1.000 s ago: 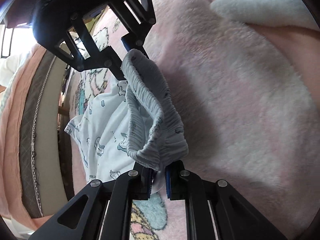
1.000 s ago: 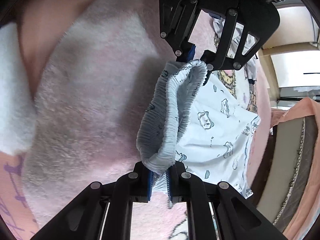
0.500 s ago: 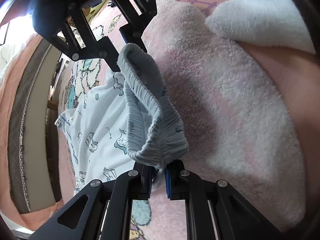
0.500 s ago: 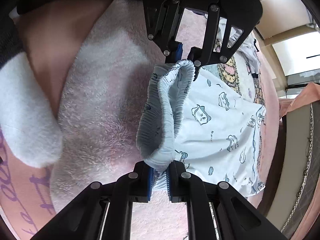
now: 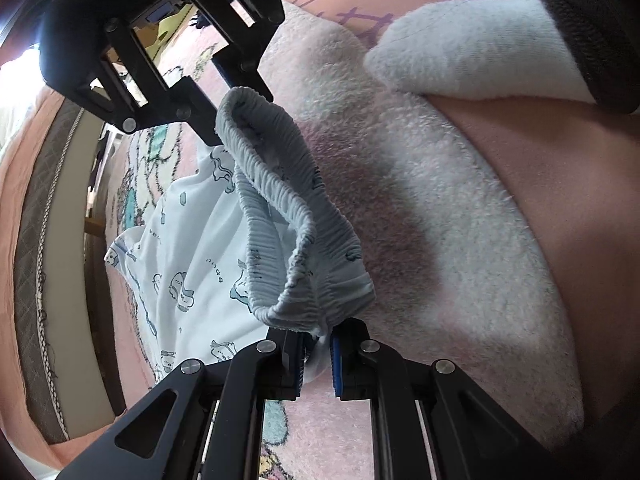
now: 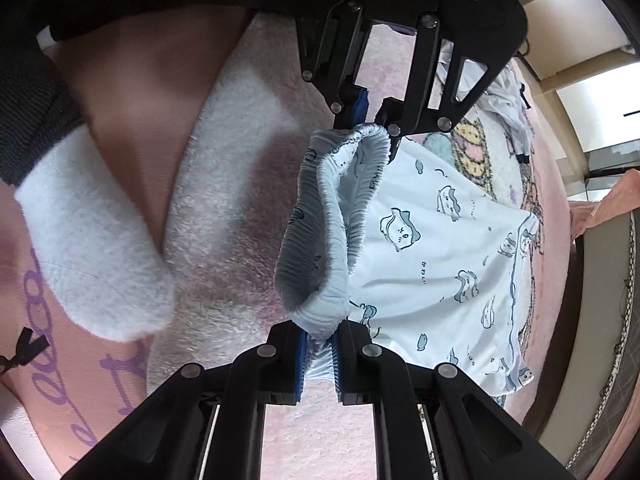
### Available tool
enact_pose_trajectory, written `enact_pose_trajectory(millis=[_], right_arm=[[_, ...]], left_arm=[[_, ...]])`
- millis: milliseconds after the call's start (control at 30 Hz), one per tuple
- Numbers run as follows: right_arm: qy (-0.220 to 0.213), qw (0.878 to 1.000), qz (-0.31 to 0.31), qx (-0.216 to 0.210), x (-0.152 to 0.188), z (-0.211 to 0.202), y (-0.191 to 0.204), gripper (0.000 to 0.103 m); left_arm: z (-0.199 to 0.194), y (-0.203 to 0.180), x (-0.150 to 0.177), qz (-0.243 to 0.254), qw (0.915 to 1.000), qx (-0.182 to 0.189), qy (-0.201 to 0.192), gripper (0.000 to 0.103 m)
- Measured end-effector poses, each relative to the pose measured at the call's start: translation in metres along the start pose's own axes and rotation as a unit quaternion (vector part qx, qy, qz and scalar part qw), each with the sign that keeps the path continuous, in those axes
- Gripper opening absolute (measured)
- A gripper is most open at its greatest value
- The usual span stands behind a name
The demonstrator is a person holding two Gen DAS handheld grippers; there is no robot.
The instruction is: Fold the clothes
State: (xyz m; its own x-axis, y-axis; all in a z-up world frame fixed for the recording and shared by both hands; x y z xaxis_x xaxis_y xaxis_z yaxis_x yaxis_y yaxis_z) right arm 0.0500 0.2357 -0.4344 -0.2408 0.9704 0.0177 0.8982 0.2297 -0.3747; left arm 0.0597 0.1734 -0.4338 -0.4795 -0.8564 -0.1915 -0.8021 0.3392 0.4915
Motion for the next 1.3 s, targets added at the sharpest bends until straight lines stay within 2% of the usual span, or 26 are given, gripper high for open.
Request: enact_pose_trajectory(millis=[267,367,500,600,767,933,967,1300], right_arm=[[0.004,1.0,0.008,-0.009,-0.007,-0.01,0.015,0.01],[0.001,1.0,0.015,-0.012,-0.006,-0.014,0.014,0.01],[-0.007,0.999,0.042,-0.02,-0.002,-0.022,0.008,0.01],[-0.016,0.997,0.072,-0.033,0.002,-0.027,0.0,0.01],[-0.035,0.988,0.145,-0.05,0.012,-0.035,-0.018,0.01],[-0.058,0.973,0.218,-0.06,0.026,-0.045,-0.037,0.01],[-0.062,0.969,0.232,-0.062,0.029,-0.045,-0.041,0.01],[-0.095,0.937,0.328,-0.067,0.046,-0.049,-0.071,0.01]], left_arm=[[-0.01,-0.007,0.003,-0.012,0.9999,0.007,0.0,0.009],[-0.007,0.003,0.001,-0.028,0.9995,0.018,-0.004,0.009],[-0.01,0.018,-0.002,-0.07,0.9965,0.047,-0.002,0.009],[-0.01,0.033,-0.004,-0.119,0.9902,0.073,0.004,0.009],[-0.008,0.062,0.0,-0.216,0.9694,0.114,0.022,0.009],[-0.014,0.094,0.01,-0.321,0.9337,0.158,0.009,0.009],[-0.023,0.089,0.013,-0.336,0.9282,0.161,0.008,0.009],[-0.016,0.116,0.017,-0.416,0.8949,0.161,0.003,0.008]])
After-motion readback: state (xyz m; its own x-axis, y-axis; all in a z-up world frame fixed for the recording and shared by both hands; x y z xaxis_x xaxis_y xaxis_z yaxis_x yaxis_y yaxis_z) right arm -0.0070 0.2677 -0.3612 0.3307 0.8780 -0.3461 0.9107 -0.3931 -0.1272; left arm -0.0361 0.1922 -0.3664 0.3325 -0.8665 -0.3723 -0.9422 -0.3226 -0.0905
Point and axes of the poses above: each gripper's, at about its wrist camera, not at the fingertips, and z roughly the way its jaws point, y to its left, x to its underside, the point moved 5 cm from there along z, roughly the way its jaws point, and after that the axes turned 12 degrees about -z, right-handed, at the moved point
